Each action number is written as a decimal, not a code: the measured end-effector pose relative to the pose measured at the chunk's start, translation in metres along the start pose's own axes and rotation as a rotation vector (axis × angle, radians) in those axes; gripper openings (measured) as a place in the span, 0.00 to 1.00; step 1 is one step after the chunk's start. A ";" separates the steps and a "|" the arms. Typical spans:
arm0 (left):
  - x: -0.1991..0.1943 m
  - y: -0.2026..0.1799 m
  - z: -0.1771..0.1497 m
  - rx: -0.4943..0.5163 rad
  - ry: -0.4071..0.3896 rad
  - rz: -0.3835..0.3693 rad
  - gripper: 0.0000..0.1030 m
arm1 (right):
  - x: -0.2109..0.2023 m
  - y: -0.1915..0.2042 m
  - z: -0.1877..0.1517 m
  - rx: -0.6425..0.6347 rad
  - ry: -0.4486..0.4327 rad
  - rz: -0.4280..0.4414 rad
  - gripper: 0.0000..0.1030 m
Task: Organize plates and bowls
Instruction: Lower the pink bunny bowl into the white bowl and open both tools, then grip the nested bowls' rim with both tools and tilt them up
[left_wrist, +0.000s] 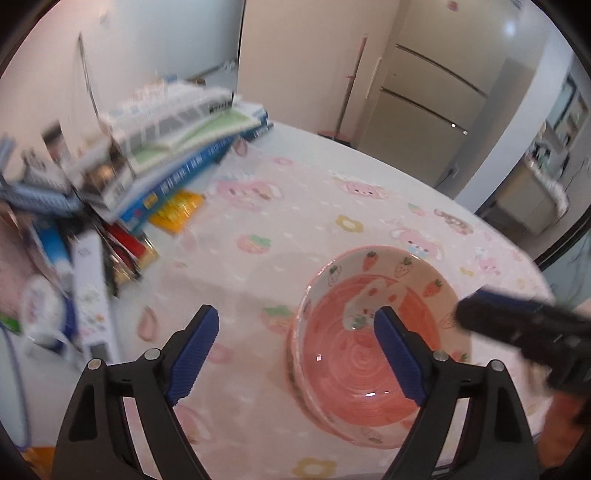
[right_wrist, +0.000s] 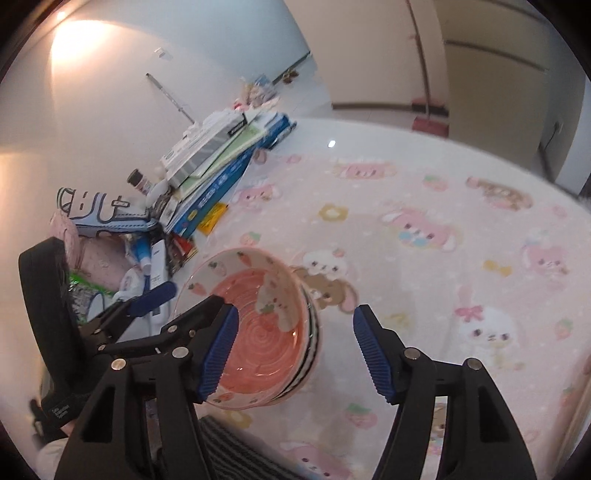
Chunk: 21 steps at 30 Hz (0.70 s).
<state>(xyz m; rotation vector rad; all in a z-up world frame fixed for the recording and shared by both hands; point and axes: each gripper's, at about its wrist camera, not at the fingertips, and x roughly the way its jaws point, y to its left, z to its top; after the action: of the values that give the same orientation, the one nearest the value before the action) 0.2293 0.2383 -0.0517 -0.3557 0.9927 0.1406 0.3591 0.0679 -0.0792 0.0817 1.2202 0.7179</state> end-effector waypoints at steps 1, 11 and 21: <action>0.004 0.004 0.001 -0.037 0.018 -0.038 0.82 | 0.007 -0.002 -0.001 0.014 0.021 0.005 0.57; 0.058 0.029 -0.015 -0.370 0.203 -0.218 0.59 | 0.053 -0.003 -0.010 0.038 0.128 -0.002 0.47; 0.053 0.024 -0.027 -0.517 0.137 -0.211 0.52 | 0.067 -0.015 -0.013 0.125 0.146 0.048 0.46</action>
<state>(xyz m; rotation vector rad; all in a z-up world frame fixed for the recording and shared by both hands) 0.2302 0.2490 -0.1146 -0.9497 1.0397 0.1823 0.3655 0.0882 -0.1455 0.1650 1.4061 0.6985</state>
